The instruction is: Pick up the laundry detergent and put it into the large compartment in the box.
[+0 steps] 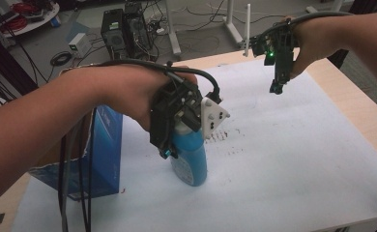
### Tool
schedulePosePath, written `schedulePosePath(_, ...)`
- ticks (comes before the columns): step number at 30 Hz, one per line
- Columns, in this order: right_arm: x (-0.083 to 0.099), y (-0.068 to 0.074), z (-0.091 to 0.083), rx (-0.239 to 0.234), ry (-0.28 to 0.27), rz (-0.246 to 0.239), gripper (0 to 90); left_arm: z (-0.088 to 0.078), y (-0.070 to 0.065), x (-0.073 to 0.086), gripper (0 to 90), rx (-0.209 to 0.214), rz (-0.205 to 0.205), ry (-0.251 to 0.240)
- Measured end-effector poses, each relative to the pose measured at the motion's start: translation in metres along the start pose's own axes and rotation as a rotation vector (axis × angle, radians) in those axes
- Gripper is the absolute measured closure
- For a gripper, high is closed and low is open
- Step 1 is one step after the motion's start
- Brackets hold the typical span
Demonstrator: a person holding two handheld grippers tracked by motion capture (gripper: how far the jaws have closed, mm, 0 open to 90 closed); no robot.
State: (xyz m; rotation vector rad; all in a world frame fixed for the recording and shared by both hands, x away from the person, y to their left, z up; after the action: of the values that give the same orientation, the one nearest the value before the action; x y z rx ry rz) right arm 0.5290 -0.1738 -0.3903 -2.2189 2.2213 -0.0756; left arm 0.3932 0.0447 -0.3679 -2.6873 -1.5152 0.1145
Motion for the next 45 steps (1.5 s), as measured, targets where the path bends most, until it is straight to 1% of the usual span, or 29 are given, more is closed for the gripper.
schedulePosePath(1,0.0,0.0,0.0,-0.001,-0.002,-0.008,1.5,0.0,0.0,0.0,36.5,0.0,0.001,-0.006)
schedulePosePath(2,-0.001,0.0,0.001,-0.003,-0.003,0.0,1.5,0.0,-0.001,0.0,36.8,0.003,-0.003,-0.012)
schedulePosePath(4,-0.001,0.0,0.001,-0.002,-0.005,-0.008,1.5,-0.001,-0.001,0.001,37.0,0.01,-0.01,-0.013)
schedulePosePath(6,-0.002,0.0,0.002,-0.003,-0.004,-0.008,1.5,-0.001,-0.001,0.003,37.1,0.015,-0.012,-0.01)
schedulePosePath(7,-0.002,0.0,0.002,-0.002,-0.004,-0.005,1.5,-0.002,-0.002,0.003,37.1,0.017,-0.02,-0.008)
schedulePosePath(11,-0.001,0.0,0.003,-0.004,0.0,-0.001,1.5,-0.011,-0.006,0.002,37.2,0.017,-0.028,-0.026)
schedulePosePath(14,-0.002,0.0,0.002,-0.003,0.001,-0.001,1.5,-0.019,-0.008,0.003,37.2,0.015,-0.061,-0.033)
schedulePosePath(15,-0.002,-0.001,0.003,-0.002,-0.004,-0.01,1.5,-0.023,-0.009,0.004,37.2,0.013,-0.071,-0.036)
schedulePosePath(16,-0.003,0.0,0.003,-0.003,-0.005,-0.005,1.5,-0.025,-0.009,0.004,37.2,0.011,-0.079,-0.041)
schedulePosePath(19,-0.005,0.0,0.003,-0.003,-0.003,-0.008,1.5,-0.035,-0.013,0.006,37.2,0.01,-0.118,-0.044)
schedulePosePath(21,-0.006,0.0,0.003,-0.002,-0.003,-0.016,1.5,-0.042,-0.015,0.007,37.1,0.013,-0.157,-0.047)
schedulePosePath(22,-0.007,0.0,0.003,-0.002,-0.006,-0.017,1.5,-0.046,-0.016,0.008,37.2,0.014,-0.184,-0.045)
schedulePosePath(23,-0.008,0.0,0.003,-0.004,-0.007,-0.015,1.5,-0.051,-0.017,0.009,37.1,0.014,-0.217,-0.056)
schedulePosePath(24,-0.008,0.0,0.003,-0.001,-0.007,-0.024,1.5,-0.055,-0.017,0.01,37.2,0.015,-0.247,-0.071)
schedulePosePath(26,-0.011,0.001,0.003,0.0,-0.012,-0.031,1.5,-0.064,-0.018,0.015,37.2,0.022,-0.312,-0.084)
schedulePosePath(27,-0.011,0.001,0.003,0.0,-0.012,-0.031,1.5,-0.067,-0.018,0.017,37.2,0.025,-0.33,-0.092)
schedulePosePath(29,-0.013,0.001,0.004,-0.002,-0.01,-0.039,1.5,-0.076,-0.018,0.024,37.2,0.027,-0.385,-0.107)
schedulePosePath(30,-0.013,0.0,0.004,0.0,-0.012,-0.049,1.5,-0.08,-0.018,0.027,37.1,0.021,-0.406,-0.109)
schedulePosePath(31,-0.014,0.002,0.004,-0.002,-0.009,-0.039,1.5,-0.084,-0.018,0.031,37.1,0.016,-0.424,-0.106)
schedulePosePath(32,-0.014,0.001,0.005,0.0,-0.009,-0.052,1.5,-0.087,-0.019,0.034,37.2,0.011,-0.45,-0.109)
schedulePosePath(33,-0.014,0.002,0.005,-0.001,-0.005,-0.048,1.5,-0.09,-0.019,0.038,37.1,0.009,-0.468,-0.113)
schedulePosePath(34,-0.015,0.001,0.006,0.001,-0.009,-0.058,1.5,-0.094,-0.019,0.043,37.1,0.009,-0.49,-0.119)
schedulePosePath(35,-0.015,0.001,0.007,0.001,0.001,-0.059,1.5,-0.097,-0.019,0.045,37.1,0.011,-0.508,-0.124)
schedulePosePath(37,-0.016,0.001,0.007,0.002,-0.004,-0.062,1.5,-0.103,-0.019,0.052,37.1,0.02,-0.564,-0.133)
schedulePosePath(39,-0.017,0.001,0.007,0.003,0.001,-0.07,1.5,-0.111,-0.019,0.058,37.1,0.015,-0.611,-0.143)
schedulePosePath(40,-0.017,0.001,0.007,0.003,-0.002,-0.078,1.5,-0.114,-0.019,0.061,37.1,0.011,-0.643,-0.146)
schedulePosePath(43,-0.019,0.003,0.006,0.003,-0.005,-0.072,1.5,-0.124,-0.019,0.07,37.2,-0.005,-0.726,-0.134)
schedulePosePath(44,-0.019,0.002,0.006,0.005,-0.007,-0.081,1.5,-0.128,-0.019,0.074,37.2,-0.017,-0.763,-0.127)
schedulePosePath(45,-0.019,0.002,0.005,0.006,-0.004,-0.079,1.5,-0.131,-0.02,0.078,37.1,-0.025,-0.792,-0.12)
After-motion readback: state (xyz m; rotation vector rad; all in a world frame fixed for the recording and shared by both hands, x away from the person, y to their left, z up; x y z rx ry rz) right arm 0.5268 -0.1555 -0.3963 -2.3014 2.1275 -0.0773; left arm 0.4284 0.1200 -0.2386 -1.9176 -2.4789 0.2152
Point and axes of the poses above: each handheld gripper's, and its own axes: z roughly forward along the jaws, x roughly out of its underside, y roughly to its left, the point moved 7 cm from there along z, roughly forward along the jaws, and after that the axes turned 14 degrees about -z, right-handed, at the moved point
